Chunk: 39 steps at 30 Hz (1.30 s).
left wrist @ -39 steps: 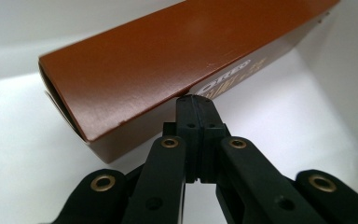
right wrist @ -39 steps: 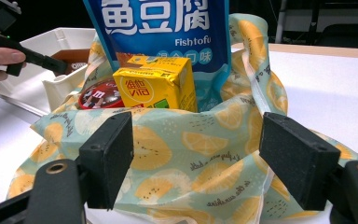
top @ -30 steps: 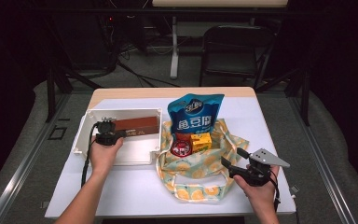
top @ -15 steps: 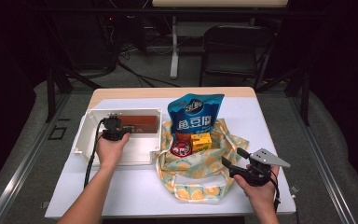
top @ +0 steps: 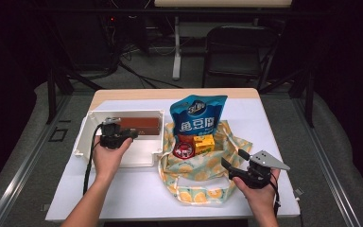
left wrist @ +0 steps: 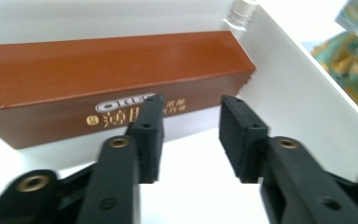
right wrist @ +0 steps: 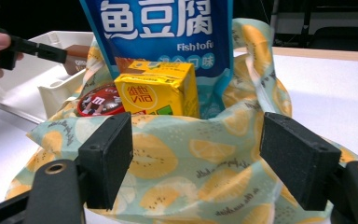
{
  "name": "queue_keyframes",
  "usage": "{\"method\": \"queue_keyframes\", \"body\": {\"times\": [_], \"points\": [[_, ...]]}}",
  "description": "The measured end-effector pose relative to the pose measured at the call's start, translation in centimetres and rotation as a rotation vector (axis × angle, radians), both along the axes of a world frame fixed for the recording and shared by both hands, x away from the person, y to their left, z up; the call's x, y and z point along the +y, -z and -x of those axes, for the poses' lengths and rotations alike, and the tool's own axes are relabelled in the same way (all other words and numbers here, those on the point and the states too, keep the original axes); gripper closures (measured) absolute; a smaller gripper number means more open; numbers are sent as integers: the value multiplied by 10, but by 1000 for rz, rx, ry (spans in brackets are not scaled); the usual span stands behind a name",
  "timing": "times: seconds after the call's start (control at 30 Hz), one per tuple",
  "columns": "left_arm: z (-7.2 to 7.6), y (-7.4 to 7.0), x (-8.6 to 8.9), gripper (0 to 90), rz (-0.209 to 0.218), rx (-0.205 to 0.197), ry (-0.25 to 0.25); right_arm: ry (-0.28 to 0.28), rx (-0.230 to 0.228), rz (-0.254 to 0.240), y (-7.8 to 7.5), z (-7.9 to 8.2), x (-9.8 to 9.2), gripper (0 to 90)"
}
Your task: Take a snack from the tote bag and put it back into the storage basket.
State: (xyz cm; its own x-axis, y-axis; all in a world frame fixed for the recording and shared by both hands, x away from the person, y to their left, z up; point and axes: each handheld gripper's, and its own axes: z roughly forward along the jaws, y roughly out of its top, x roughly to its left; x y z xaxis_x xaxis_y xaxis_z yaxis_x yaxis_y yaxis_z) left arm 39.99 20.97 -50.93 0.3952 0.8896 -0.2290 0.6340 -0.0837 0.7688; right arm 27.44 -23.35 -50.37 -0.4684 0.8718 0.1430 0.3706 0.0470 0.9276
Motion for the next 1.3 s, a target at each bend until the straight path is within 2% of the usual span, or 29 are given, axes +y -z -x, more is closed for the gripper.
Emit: {"method": "queue_keyframes", "body": {"times": [0.03,0.2,0.3,0.37,0.5,0.63,0.67,0.77,0.9,0.97,1.1,1.3], "points": [[4,0,1,544,23,-10,5,1,-3,2,0,0,2,249],[22,0,3,434,63,-37,36,2,-10,-1,-2,-1,9,226],[33,-1,3,296,92,-53,51,9,-2,-14,-4,-2,13,214],[40,-4,3,236,91,-70,60,12,-2,-9,-5,-3,16,208],[55,-4,6,139,116,-93,63,20,-2,-1,-7,-5,24,192],[67,-2,7,38,94,-103,71,38,4,15,-8,-9,33,162],[70,-1,7,15,84,-110,60,45,5,16,-8,-10,35,157],[77,-3,7,2,83,-136,65,66,11,21,-8,-15,43,148],[85,-5,8,1,75,-151,73,83,15,23,-9,-21,55,145],[88,-4,9,1,64,-144,76,93,20,28,-8,-24,63,144],[93,-3,12,1,72,-138,63,119,34,50,-3,-32,77,142],[96,-3,18,1,75,-137,54,157,61,49,4,-45,89,136]]}}
